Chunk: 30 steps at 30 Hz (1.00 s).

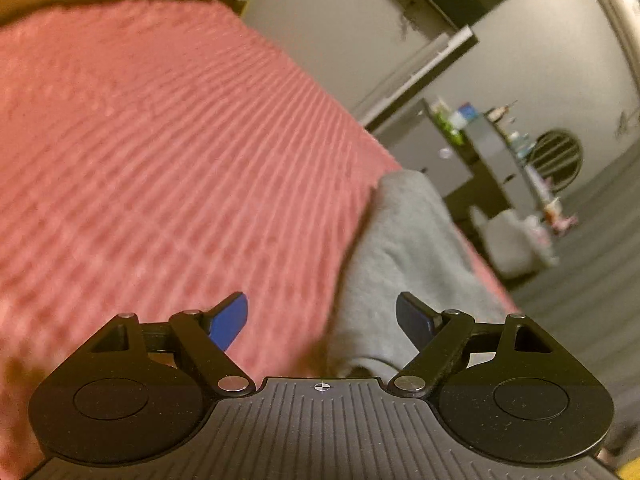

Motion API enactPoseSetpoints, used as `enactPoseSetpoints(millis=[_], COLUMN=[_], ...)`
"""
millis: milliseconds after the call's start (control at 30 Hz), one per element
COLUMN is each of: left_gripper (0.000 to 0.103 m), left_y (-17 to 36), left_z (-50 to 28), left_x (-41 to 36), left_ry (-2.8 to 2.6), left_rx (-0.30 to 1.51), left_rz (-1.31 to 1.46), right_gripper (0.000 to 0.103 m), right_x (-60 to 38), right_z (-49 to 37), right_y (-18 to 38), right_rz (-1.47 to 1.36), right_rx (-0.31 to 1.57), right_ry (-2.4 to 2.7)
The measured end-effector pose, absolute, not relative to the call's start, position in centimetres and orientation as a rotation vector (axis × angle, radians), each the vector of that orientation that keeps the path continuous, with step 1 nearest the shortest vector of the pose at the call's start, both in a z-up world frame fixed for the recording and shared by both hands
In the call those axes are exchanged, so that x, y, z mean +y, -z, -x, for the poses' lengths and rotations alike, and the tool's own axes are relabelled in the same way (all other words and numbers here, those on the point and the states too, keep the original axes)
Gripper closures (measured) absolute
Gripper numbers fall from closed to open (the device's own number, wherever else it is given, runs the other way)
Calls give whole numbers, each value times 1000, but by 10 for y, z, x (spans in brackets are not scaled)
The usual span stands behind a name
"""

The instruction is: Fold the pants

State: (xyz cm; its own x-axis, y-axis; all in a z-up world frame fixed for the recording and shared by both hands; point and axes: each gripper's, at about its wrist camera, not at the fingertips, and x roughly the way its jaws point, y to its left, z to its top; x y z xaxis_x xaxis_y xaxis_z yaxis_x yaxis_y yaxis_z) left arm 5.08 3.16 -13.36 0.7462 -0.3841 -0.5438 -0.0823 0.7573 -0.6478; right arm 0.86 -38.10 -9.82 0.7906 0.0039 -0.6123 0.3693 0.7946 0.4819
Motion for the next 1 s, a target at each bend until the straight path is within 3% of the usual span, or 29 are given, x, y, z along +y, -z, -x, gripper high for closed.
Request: enactPoseSetpoints(millis=[67,167,233,300,433,500,567,600,633,667,700,767,800,833,867,1000], left_gripper=[17,17,17,17,15,16,16,11,8,5,5,8,18,23,28,40], left_y=[124,104,90,78,73,82,92,98,103,110,117,132,138,139,137,123], left_z=[-58,-76,-94,-119,-164,-186,-203,-210,-217,-226,-233,-243,-246,-245,-240,-212], left_x=[22,2,-16,-40,-88,-111,-117,-114,-111,-105,-101,-97,-97,-94,-91,-67], left_ry=[184,195,208,225,310,293,252,243,244,247,263,308,320,334,335,310], left_rx=[717,669,659,671,682,702,716,724,737,768,806,873,892,882,871,821], left_rz=[631,547,487,391,183,49,-10,3,47,127,200,299,333,349,357,390], right_gripper=[30,32,47,70,75,90,90,89,83,54,32,33,36,42,66,75], right_x=[-368,-332,-308,-291,-297,-319,-338,-350,-365,-379,-390,-410,-419,-425,-428,-427], right_z=[-2,-7,-25,-50,-102,-106,-79,-66,-55,-45,-39,-33,-40,-49,-56,-41], right_y=[77,47,39,40,69,92,88,82,78,75,72,70,74,81,88,86], right_rz=[-490,-223,-131,-76,-58,-116,-188,-248,-319,-353,-365,-425,-487,-544,-602,-646], right_rx=[555,422,406,427,537,615,541,519,490,477,475,448,492,553,607,564], right_ry=[293,296,210,158,168,198,127,97,70,127,193,180,132,83,41,28])
